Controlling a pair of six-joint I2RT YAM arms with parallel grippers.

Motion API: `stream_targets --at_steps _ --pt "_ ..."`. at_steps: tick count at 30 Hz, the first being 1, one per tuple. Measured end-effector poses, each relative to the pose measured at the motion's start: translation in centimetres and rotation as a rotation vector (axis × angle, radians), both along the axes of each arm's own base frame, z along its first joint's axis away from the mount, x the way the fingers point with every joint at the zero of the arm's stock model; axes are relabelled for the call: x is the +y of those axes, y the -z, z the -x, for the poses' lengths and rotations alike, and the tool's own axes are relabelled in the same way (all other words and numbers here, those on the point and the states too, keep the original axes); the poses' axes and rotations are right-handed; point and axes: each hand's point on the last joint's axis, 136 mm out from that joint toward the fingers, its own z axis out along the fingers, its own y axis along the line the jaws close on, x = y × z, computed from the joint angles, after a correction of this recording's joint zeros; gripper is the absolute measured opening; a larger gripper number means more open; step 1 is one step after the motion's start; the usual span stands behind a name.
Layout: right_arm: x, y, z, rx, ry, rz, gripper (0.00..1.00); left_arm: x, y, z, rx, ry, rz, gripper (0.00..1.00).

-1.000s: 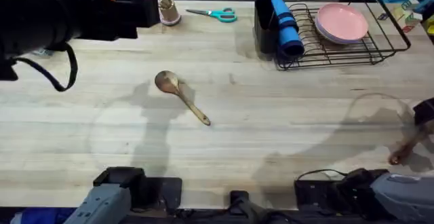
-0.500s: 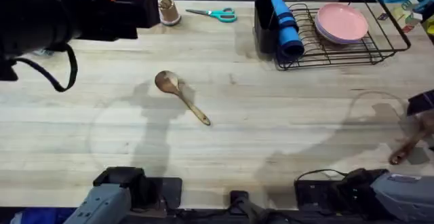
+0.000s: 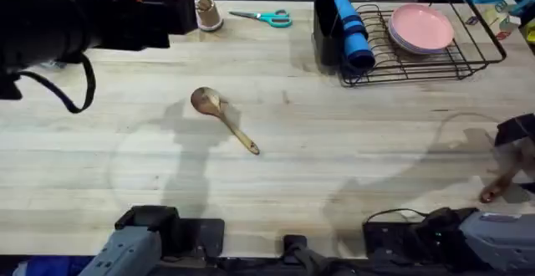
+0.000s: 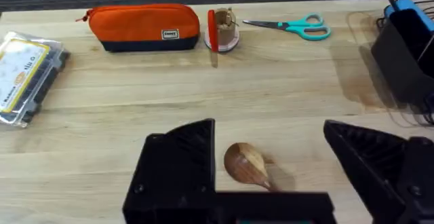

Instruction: Pick up the spoon on the table one by one and put them onto the rack

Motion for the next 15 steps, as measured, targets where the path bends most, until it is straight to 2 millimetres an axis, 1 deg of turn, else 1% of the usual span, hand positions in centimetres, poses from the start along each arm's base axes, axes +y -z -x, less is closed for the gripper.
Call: stream_targets --at_steps 1,4,7,9,10,11,12,13,15 --pt "-0.01 0.01 0.02 0.001 0.001 0.000 0.972 0.00 0.00 0.00 0.000 0.000 0.000 0.993" --pt "-0.07 0.05 0.24 0.012 0.004 0.003 0.870 -0.01 0.00 0.00 0.000 0.000 0.000 0.993" --pt "-0.19 0.06 0.46 0.021 0.012 0.007 0.734 -0.01 0.00 0.00 0.000 0.000 0.000 0.993" --pt "-0.27 0.04 0.57 0.024 0.017 0.011 0.604 -0.01 0.00 0.00 0.000 0.000 0.000 0.993" --pt "-0.29 0.04 0.59 0.024 0.018 0.011 0.513 0.00 0.00 0.00 0.000 0.000 0.000 0.993" --pt "-0.32 0.05 0.65 0.026 0.022 0.012 0.398 0.00 0.00 0.00 0.000 0.000 0.000 0.993" --pt "-0.43 0.04 0.78 0.033 0.023 0.016 0.122 -0.01 0.00 0.00 0.000 0.000 0.000 0.993" --pt "-0.49 -0.03 0.62 0.026 0.019 0.016 0.060 -0.01 0.00 0.00 0.000 0.000 0.000 0.993" --pt "-0.59 -0.08 0.51 0.023 0.019 0.021 0.042 -0.01 -0.01 0.00 0.000 0.000 0.000 0.993"
